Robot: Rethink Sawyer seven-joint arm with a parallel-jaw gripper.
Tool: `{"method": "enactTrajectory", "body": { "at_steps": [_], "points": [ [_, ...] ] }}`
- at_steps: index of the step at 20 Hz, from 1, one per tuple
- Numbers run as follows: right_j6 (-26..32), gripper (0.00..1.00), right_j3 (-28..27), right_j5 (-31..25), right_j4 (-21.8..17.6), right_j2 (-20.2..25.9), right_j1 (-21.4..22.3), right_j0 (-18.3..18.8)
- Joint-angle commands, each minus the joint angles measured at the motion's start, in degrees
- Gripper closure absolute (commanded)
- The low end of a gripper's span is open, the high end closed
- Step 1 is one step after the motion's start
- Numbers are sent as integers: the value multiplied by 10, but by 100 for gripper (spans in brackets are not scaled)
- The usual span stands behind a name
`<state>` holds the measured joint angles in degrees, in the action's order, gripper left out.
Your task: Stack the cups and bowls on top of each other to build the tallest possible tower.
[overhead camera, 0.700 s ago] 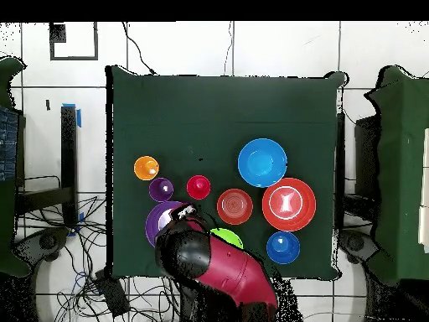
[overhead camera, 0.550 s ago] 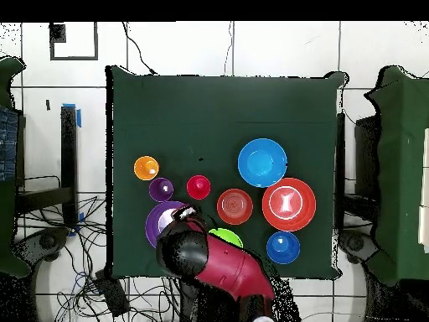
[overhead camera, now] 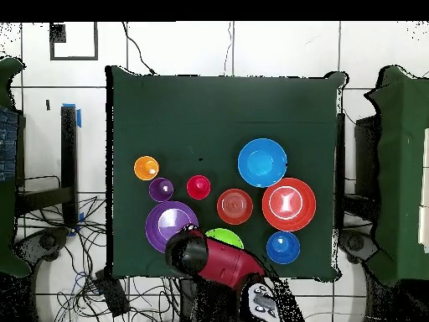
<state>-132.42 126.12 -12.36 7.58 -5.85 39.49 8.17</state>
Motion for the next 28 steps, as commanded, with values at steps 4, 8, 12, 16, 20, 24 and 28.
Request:
{"method": "enactTrajectory", "body": {
  "at_steps": [4, 8, 12, 16, 20, 24, 28],
  "points": [
    [-55, 0, -54, 56, -3, 28, -89, 39],
    [-44, 0, -63, 73, -10, 40, -118, 79],
    [-36, 0, -74, 94, -19, 53, -145, 120],
    [-15, 0, -92, 101, -38, 58, -170, 151],
    [-25, 0, -100, 107, -40, 58, -184, 161],
    [-52, 0, -96, 123, -29, 66, -197, 167],
    [-53, 0, -105, 133, -28, 63, -215, 158]
  ]
}}
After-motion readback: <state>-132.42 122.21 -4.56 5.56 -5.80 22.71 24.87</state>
